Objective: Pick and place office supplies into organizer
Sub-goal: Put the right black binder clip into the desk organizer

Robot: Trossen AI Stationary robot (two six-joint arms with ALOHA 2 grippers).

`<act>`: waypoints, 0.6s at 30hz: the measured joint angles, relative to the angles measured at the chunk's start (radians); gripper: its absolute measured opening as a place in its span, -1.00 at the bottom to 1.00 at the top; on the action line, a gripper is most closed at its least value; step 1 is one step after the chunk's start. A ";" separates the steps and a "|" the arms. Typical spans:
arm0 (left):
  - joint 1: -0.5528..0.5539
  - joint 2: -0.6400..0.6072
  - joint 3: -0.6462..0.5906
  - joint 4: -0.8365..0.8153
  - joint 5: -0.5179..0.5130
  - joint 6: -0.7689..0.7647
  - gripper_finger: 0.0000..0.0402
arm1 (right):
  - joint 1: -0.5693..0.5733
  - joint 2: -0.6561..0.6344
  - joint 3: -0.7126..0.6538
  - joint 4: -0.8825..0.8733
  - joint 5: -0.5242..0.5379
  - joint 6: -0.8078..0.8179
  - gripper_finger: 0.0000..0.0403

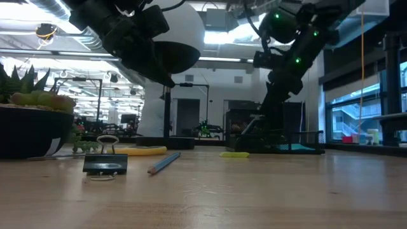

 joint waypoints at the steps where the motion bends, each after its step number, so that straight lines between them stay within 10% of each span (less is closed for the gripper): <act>1: 0.000 0.000 0.000 0.000 0.000 0.000 -0.37 | -0.003 0.000 -0.015 0.026 -0.004 0.003 -0.96; 18: 0.000 0.000 0.000 0.000 0.000 0.000 -0.37 | -0.004 0.000 -0.152 0.186 -0.012 0.005 -0.96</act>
